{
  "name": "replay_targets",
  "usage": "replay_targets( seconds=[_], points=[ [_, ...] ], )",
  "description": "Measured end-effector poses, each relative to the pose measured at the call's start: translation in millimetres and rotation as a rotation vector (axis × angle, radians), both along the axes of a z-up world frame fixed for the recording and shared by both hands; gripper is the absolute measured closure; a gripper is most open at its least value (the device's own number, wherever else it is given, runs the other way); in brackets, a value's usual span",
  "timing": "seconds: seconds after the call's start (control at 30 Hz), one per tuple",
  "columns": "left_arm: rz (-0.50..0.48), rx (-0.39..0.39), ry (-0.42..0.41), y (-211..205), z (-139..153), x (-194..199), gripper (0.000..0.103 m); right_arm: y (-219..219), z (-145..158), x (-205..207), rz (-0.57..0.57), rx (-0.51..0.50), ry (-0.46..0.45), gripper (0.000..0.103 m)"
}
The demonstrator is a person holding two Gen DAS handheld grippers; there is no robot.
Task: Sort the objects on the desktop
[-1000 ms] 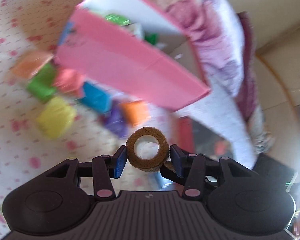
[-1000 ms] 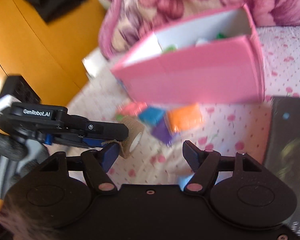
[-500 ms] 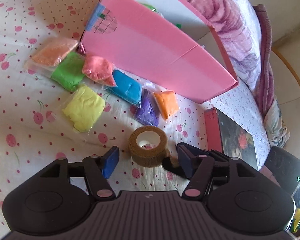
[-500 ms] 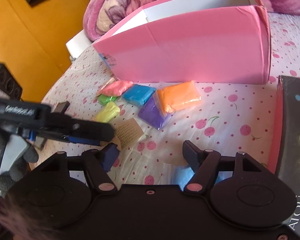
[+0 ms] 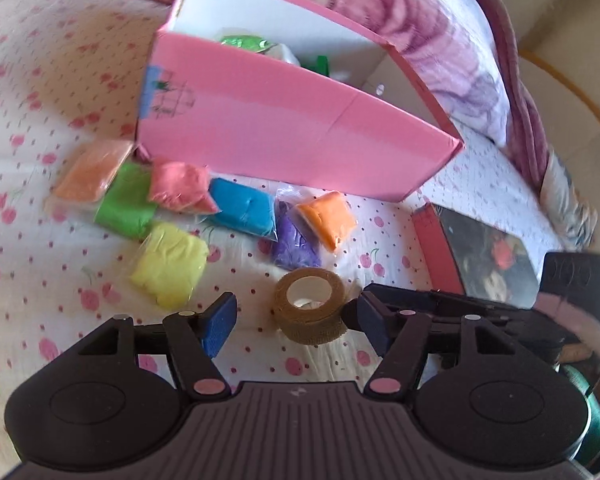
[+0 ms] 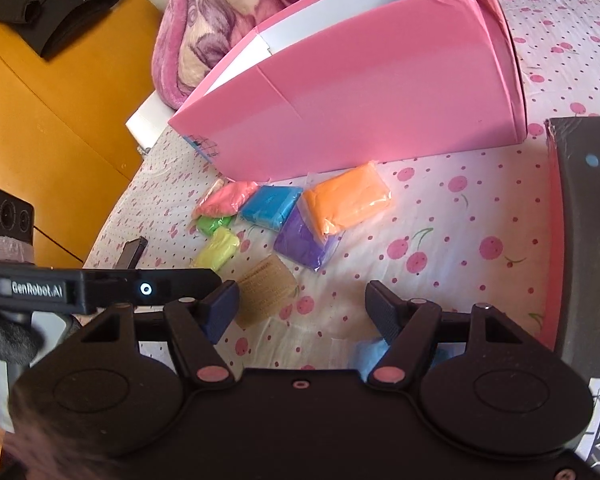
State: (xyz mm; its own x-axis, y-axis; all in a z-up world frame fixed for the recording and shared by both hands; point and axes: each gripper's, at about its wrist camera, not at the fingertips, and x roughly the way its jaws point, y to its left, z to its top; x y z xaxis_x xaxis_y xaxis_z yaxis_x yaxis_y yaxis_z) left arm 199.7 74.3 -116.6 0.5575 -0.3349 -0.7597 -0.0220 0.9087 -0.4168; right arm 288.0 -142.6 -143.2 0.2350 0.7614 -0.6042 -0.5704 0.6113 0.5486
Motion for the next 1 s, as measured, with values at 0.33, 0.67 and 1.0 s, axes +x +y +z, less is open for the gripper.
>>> replay_targets(
  seconds=[0.33, 0.67, 1.0],
  points=[
    [-0.172, 0.132, -0.040, -21.1, 11.5, -3.0, 0.038, -20.3, 12.3, 8.6, -0.080, 0.066, -0.012, 0.033],
    [-0.355, 0.374, -0.041, -71.0, -0.9, 7.7, 0.037, -28.7, 17.3, 11.7, -0.107, 0.102, -0.016, 0.033],
    [-0.237, 0.352, -0.065, -67.0, -3.3, 13.9, 0.062, -33.3, 21.1, 13.3, -0.123, 0.129, -0.017, 0.033]
  ],
)
